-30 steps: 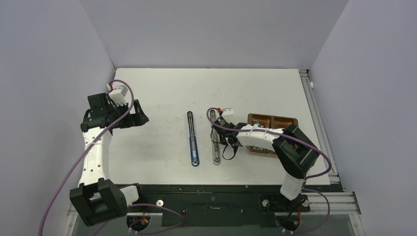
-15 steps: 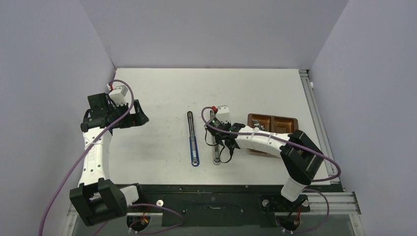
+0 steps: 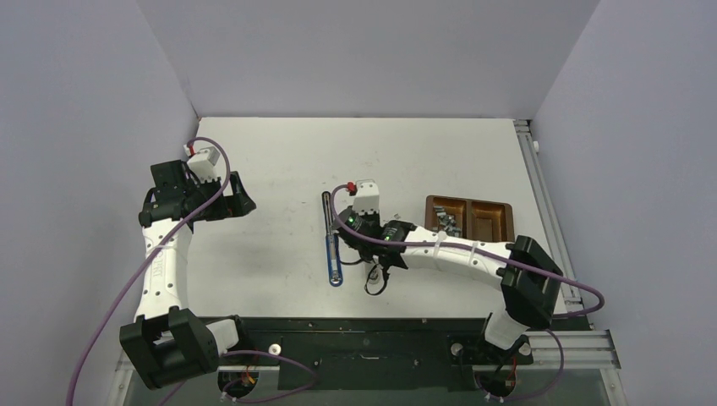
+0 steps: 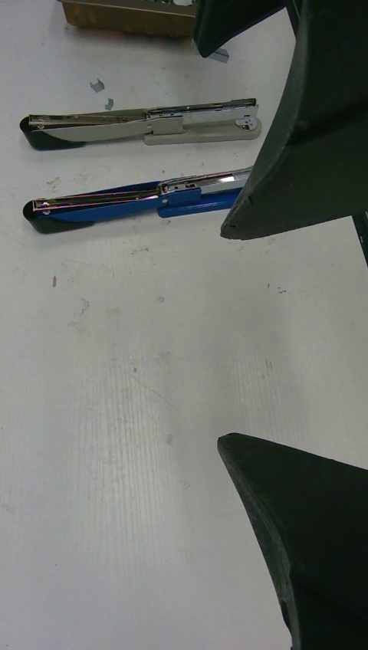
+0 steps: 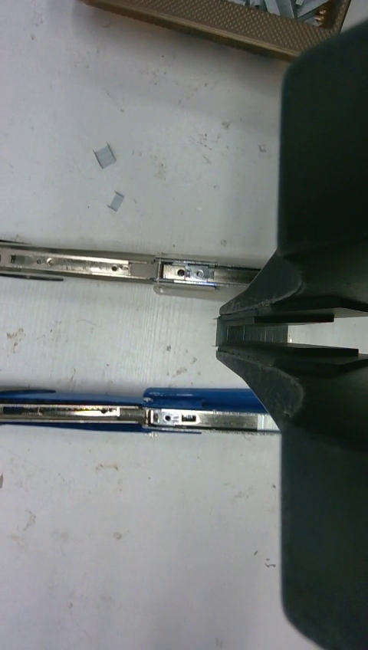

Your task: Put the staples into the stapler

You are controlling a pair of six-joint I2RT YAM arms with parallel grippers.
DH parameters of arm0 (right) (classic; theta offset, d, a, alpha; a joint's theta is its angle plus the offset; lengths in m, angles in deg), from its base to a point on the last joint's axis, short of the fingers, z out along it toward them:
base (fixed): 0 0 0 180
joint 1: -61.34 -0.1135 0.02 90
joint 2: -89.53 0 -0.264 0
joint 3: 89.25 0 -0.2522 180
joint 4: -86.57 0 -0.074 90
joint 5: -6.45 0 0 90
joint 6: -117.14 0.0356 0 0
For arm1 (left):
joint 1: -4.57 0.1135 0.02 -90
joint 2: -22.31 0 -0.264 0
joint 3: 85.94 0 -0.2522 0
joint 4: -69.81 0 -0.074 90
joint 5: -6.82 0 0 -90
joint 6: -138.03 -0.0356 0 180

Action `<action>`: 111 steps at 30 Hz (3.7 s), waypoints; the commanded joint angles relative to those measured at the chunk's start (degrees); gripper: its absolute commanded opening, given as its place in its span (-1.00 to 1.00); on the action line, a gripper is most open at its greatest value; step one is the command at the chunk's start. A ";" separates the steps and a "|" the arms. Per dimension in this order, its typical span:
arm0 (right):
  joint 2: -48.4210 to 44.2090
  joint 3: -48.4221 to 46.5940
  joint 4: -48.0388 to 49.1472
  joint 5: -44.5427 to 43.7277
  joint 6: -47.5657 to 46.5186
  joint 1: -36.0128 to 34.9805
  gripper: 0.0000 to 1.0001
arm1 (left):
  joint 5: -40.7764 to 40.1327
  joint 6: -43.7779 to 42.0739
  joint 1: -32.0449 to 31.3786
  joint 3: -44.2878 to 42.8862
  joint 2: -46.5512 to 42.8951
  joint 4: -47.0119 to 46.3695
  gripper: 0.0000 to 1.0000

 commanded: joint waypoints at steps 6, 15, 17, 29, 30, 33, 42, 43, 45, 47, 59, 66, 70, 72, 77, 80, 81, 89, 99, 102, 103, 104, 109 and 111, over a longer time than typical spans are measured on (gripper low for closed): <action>4.82 -5.03 5.39 -6.22 0.78 -5.85 -0.83 | 0.96 0.31 -0.01 -1.74 -1.41 -0.64 0.93; 11.21 -6.46 9.31 -7.01 -0.20 -8.38 -0.83 | 0.92 0.32 0.02 -1.84 -1.63 -0.66 0.92; 11.94 -6.38 10.25 -6.85 -0.42 -8.52 -0.83 | 0.96 0.32 0.05 -1.83 -1.52 -0.59 0.93; 14.92 -5.62 14.39 -6.20 -1.29 -8.44 -0.83 | 0.99 0.32 0.01 -2.20 -1.08 -0.65 0.93; 15.12 -5.62 14.56 -6.10 -1.28 -8.38 -0.83 | 0.99 0.32 0.01 -2.23 -1.00 -0.67 0.93; 15.61 -5.25 15.33 -6.02 -1.26 -8.27 -0.83 | 0.98 0.32 0.01 -2.18 -0.92 -0.60 0.93; 16.17 -4.28 16.20 -5.47 -0.84 -7.54 -0.83 | 0.79 0.32 -0.03 -2.34 -0.59 -0.87 0.93; 16.17 -4.15 16.27 -5.45 -0.77 -7.52 -0.83 | 0.82 0.32 0.00 -2.41 -0.56 -0.90 0.93; 16.17 -3.89 16.38 -5.42 -0.60 -7.37 -0.83 | 0.80 0.32 -0.03 -2.42 -0.48 -1.01 0.93; 16.17 -3.66 16.46 -5.38 -0.53 -7.29 -0.83 | 0.80 0.32 -0.01 -2.40 -0.38 -0.97 0.93; 15.84 -2.50 16.42 -5.13 0.59 -6.86 -0.83 | 0.86 0.32 0.02 -2.40 -0.43 -1.05 0.93; 16.07 -2.39 16.44 -4.89 0.76 -6.78 -0.83 | 0.63 0.32 0.00 -2.41 -0.64 -0.82 0.92; 16.40 -2.65 16.54 -4.58 0.76 -6.73 -0.83 | 0.53 0.32 -0.01 -2.43 -0.71 -0.67 0.93; 16.54 -2.75 16.54 -4.51 0.77 -6.73 -0.83 | 0.53 0.32 -0.02 -2.42 -0.71 -0.68 0.93; 16.83 -2.70 16.64 -4.16 0.99 -6.30 -0.83 | 0.53 0.32 0.03 -2.40 -0.72 -0.74 0.92; 16.85 -2.71 16.73 -3.99 0.97 -6.25 -0.83 | 0.52 0.32 -0.01 -2.56 -0.73 -0.70 0.92; 16.87 -2.72 16.79 -4.00 0.94 -6.25 -0.83 | 0.45 0.32 0.00 -2.59 -0.67 -0.75 0.92; 17.13 -2.81 17.03 -3.41 0.89 -6.09 -0.83 | 0.44 0.32 0.07 -2.68 -0.62 -0.59 0.93; 17.39 -2.85 17.31 -2.88 0.59 -6.11 -0.83 | 0.35 0.32 0.01 -2.57 -0.72 -0.57 0.93; 17.35 -2.86 17.33 -2.88 0.63 -6.14 -0.83 | 0.35 0.32 0.05 -2.68 -0.73 -0.52 0.93; 17.37 -2.83 17.33 -2.86 0.67 -6.13 -0.83 | 0.35 0.32 0.01 -2.72 -0.73 -0.53 0.93; 17.39 -2.85 17.28 -2.91 0.67 -6.11 -0.83 | 0.35 0.32 0.05 -2.74 -0.67 -0.50 0.93; 17.51 -2.64 17.19 -3.12 0.68 -6.02 -0.83 | 0.35 0.32 0.01 -2.75 -0.65 -0.53 0.93; 17.61 -2.66 17.19 -3.12 0.74 -6.03 -0.83 | 0.27 0.32 0.01 -2.77 -0.66 -0.43 0.93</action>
